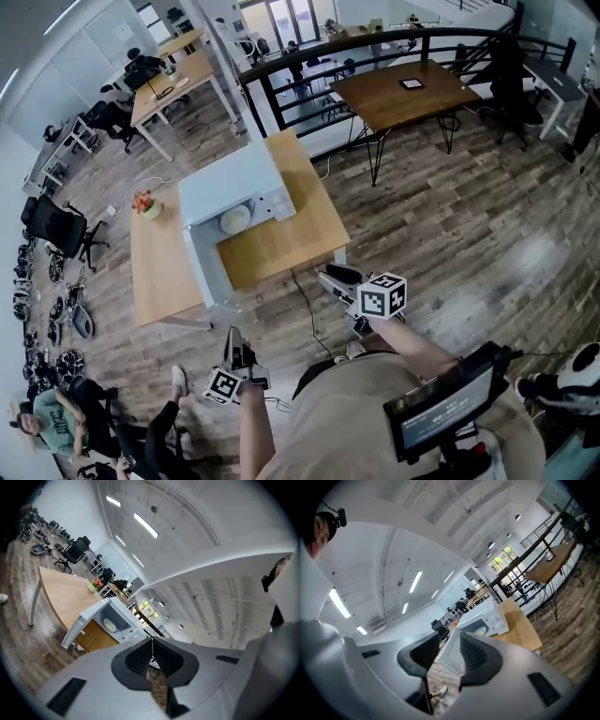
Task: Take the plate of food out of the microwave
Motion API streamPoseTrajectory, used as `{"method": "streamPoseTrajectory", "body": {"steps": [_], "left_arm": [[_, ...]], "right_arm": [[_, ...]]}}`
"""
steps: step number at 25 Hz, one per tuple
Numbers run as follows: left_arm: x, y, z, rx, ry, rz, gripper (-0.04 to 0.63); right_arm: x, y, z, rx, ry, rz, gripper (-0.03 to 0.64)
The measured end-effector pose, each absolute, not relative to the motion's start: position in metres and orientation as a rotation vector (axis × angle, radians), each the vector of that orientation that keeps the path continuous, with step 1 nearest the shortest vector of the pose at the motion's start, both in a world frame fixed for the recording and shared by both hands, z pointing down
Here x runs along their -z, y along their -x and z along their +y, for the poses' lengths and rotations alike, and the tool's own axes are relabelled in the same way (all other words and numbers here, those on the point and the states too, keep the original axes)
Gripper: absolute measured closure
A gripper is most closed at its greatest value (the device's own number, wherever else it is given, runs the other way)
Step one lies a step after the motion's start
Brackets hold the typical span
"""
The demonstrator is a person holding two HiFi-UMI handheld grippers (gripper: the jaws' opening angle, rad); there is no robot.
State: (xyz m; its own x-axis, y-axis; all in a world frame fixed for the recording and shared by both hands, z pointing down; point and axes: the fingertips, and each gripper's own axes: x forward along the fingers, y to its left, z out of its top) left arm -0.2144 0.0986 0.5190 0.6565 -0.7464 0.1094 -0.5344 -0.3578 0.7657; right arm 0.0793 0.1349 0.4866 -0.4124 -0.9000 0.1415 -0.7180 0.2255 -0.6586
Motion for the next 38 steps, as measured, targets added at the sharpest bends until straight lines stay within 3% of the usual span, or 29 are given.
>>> {"method": "streamPoseTrajectory", "body": {"steps": [21,38], "left_arm": [[-0.55,0.171,0.085,0.295,-1.958,-0.994,0.589],[-0.52,0.183,-0.059,0.306,-2.032,-0.851,0.589]], "right_arm": [[-0.524,-0.118,0.125,1.074,1.529,2.21,0.474],[-0.526,-0.056,-0.03,1.104,1.53,2.177,0.476]]}}
